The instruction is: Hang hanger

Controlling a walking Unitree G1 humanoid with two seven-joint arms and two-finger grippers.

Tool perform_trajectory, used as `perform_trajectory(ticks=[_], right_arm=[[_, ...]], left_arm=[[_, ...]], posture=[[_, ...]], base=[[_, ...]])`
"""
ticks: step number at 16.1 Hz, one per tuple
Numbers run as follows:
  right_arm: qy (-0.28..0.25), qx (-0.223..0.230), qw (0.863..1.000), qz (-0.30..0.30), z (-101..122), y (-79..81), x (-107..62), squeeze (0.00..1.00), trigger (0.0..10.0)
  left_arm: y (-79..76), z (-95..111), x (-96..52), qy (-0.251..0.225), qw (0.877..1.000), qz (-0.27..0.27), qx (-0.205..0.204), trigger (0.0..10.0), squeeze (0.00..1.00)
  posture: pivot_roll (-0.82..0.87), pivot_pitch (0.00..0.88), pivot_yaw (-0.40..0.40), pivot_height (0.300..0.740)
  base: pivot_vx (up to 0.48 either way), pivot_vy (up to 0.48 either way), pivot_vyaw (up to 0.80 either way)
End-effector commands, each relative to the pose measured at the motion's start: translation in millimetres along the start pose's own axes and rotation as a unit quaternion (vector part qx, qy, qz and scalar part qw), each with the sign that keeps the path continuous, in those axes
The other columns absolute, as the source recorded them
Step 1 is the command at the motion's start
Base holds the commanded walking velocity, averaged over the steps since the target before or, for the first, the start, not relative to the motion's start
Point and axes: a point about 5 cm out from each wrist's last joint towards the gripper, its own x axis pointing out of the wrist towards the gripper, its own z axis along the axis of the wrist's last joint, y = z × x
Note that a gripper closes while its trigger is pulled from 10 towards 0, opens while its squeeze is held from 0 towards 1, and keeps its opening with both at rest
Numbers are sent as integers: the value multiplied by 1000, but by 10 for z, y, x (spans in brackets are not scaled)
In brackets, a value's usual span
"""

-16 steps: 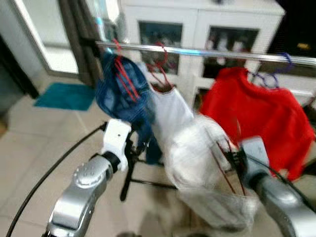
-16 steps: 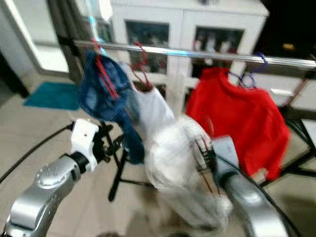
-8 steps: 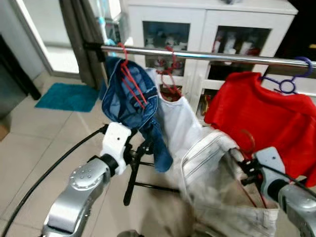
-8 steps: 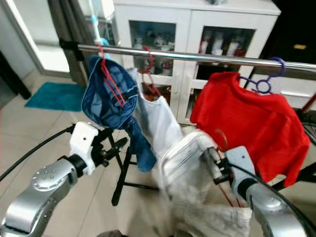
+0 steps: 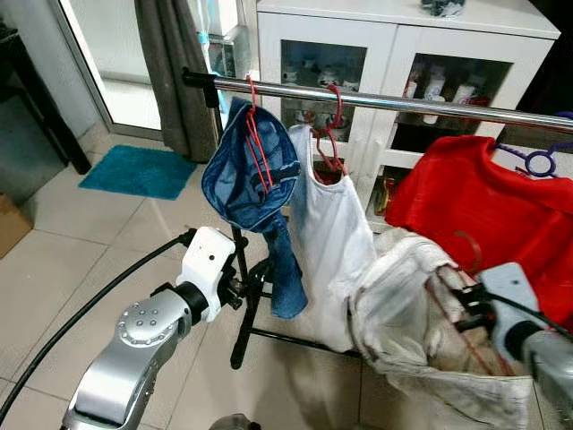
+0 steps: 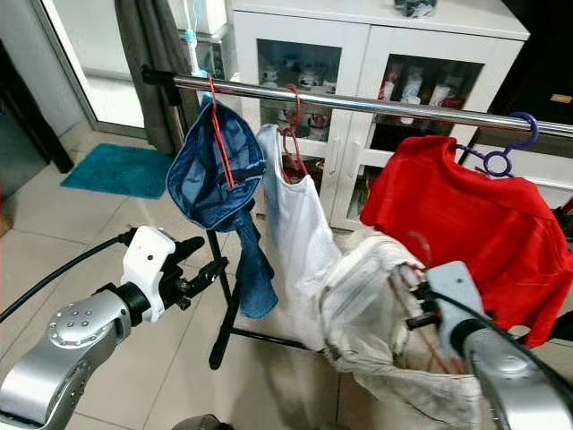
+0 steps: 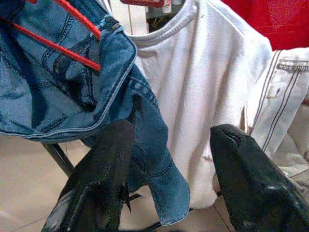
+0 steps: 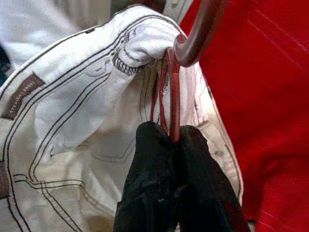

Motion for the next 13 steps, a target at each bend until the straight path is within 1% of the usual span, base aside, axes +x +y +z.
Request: perform_trajectory(ticks=[1,3,4,5,7,8,9,10,12,13], right_arm=[[-7,-4,1000,-18,32,-110,-55,0,10000],[5,-9,1000,-29,-13,-173,-65,0,10000],[0,-5,999,-35,9,-190,-37,0,10000],[-18,19,999,-31,84,-145,9,0,10000],[-63,82,995,-14,257,8,98,0,10000],[-78,100,992,-12,331,74,141,0,10000],[-100,99,990,-20,438,141,210,0,10000],[-119,89,988,-34,533,164,265,0,10000],[-164,72,982,-62,734,163,387,0,10000],[-180,91,977,-68,808,155,436,0,10000]], left_arm=[[-14,-21,-1,7,1000,-9,6,10000,0],[-22,-31,-10,9,1000,-13,11,10000,0],[-24,-34,-12,9,1000,-12,11,10000,0],[-26,-35,-13,8,1000,-12,11,10000,0],[-32,-29,-10,5,1000,-12,12,10000,0],[-36,-20,-2,4,1000,-13,13,10000,0],[-44,1,16,1,1000,-14,17,10000,0],[-49,19,32,-2,1000,-15,17,10000,0],[-55,41,61,-5,1000,-16,18,10000,0],[-59,46,67,-6,1000,-17,19,10000,0]], posture=[[42,50,11,740],[48,46,2,740],[48,44,-1,740],[49,41,-4,740],[51,39,-6,740],[51,39,-6,740],[50,40,-5,740],[48,42,-2,740],[46,45,0,740],[47,48,0,740]], base=[[0,0,0],[0,0,0],[0,0,0],[0,0,0],[0,0,0],[0,0,0],[0,0,0],[0,0,0],[0,0,0],[0,0,0]])
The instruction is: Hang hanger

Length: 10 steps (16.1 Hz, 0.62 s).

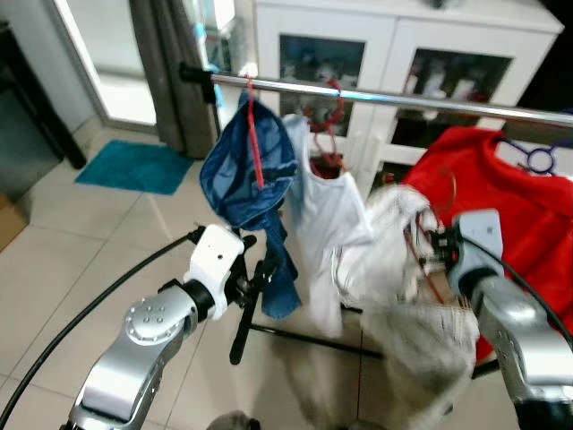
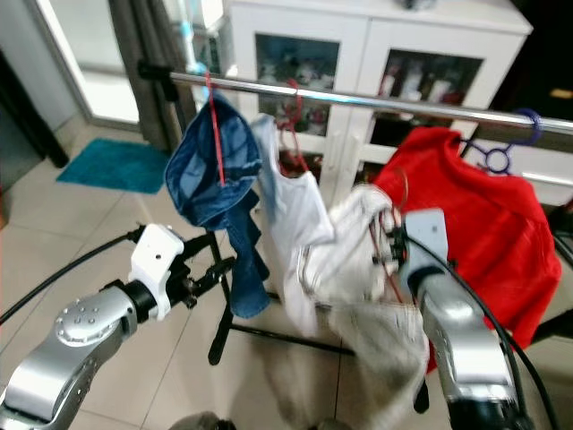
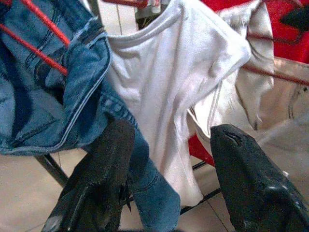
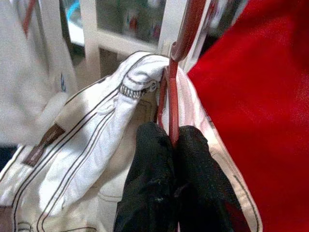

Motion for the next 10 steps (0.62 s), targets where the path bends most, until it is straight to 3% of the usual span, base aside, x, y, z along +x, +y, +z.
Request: perform_trajectory(ticks=[1,6,10], right_arm=[[-53,9,998,-22,216,-36,88,0,10000],[-123,36,990,-50,668,-30,399,0,10000],[-154,67,983,-70,751,-62,439,0,10000]], left_arm=[[-17,13,23,-1,1000,-6,7,10000,0],[-53,85,66,-7,1000,-22,21,10000,0],[-78,85,55,-8,999,-26,22,10000,0]], posture=[[50,51,-1,740],[58,55,-17,740],[61,56,-25,740]], base=[[0,0,0],[0,0,0],[0,0,0]])
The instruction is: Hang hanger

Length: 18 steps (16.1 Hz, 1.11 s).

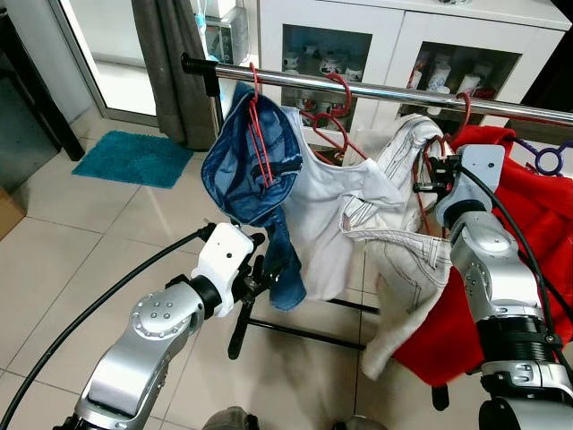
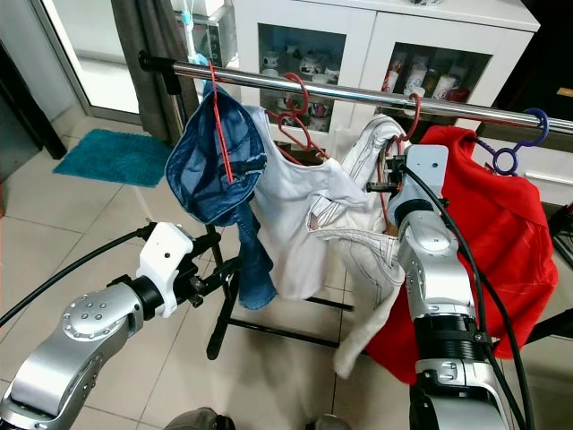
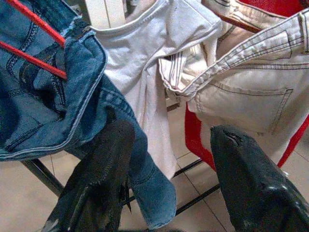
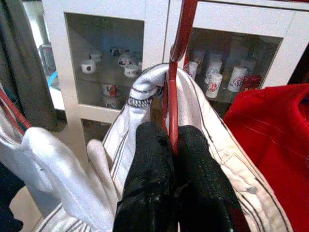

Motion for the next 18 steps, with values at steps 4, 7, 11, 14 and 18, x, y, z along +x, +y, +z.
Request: perform_trajectory(ticks=[4,7,11,14,18], right_arm=[[-19,-1,1000,-5,191,-18,210,0,10000],[-1,-8,1000,-4,221,-36,345,0,10000],[8,8,1000,-23,271,-125,443,0,10000],[87,-12,996,-20,92,-161,465,0,10000],[136,6,991,-13,-117,-204,415,824,10000]], left_arm=[[-56,65,35,-9,999,-30,16,10000,0],[-123,156,52,-31,997,-75,14,10000,0],[-172,211,61,-44,994,-97,19,10000,0],[-179,207,66,-41,993,-106,21,10000,0],[-170,192,51,-38,993,-110,23,10000,0]], posture=[[52,53,-6,740],[62,51,-11,740],[65,49,-14,740],[61,48,-13,740],[63,45,-8,740]], base=[[0,0,0],[0,0,0],[0,0,0],[0,0,0],[0,0,0]])
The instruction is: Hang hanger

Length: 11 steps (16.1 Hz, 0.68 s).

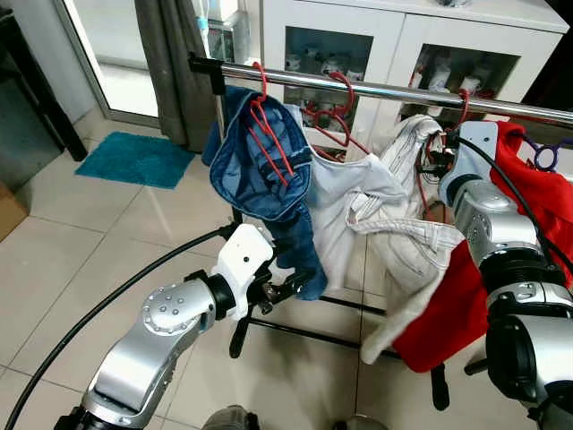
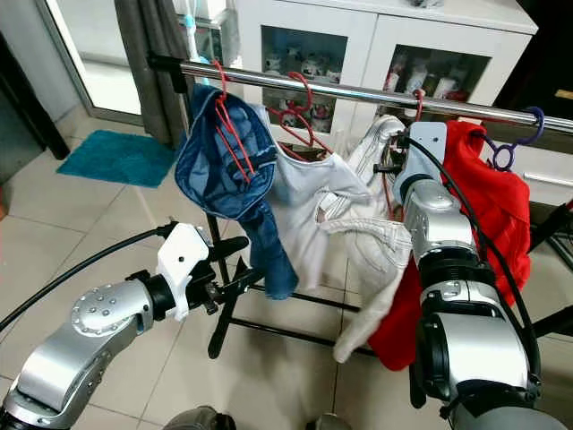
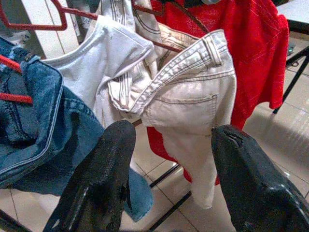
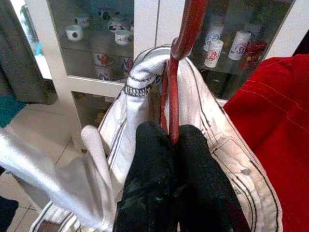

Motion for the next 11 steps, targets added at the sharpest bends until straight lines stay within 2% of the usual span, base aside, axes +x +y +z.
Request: perform_trajectory(ticks=[1,2,5,7,8,9,11], right_arm=[[36,7,999,-3,-172,-58,-15,824,10000],[34,8,999,-3,-173,-71,-17,1000,10000],[-15,10,1000,7,-108,-121,-60,1000,10000],[-65,-1,997,36,-56,-138,-173,1000,10000],[-65,-1,997,36,-56,-138,-173,1000,10000],[-92,-13,993,70,-28,-130,-277,1000,10000],[-138,-2,984,112,36,-132,-507,1000,10000]], left_arm=[[-7,40,-7,-7,1000,-7,8,10000,0],[-6,37,-9,-6,1000,-8,9,10000,0],[4,24,-13,-3,1000,-8,11,10000,0],[56,-22,-59,7,1000,16,10,10000,0],[56,-22,-59,7,1000,16,10,10000,0],[102,-66,-105,13,999,38,6,10000,0],[174,-133,-192,22,997,74,-2,10000,0]], posture=[[63,45,-8,740],[63,45,-6,740],[65,40,-1,740],[63,35,4,740],[63,35,4,740],[62,33,9,740],[60,30,18,740]], base=[[0,0,0],[0,0,0],[0,0,0],[0,0,0],[0,0,0],[0,0,0],[0,0,0]])
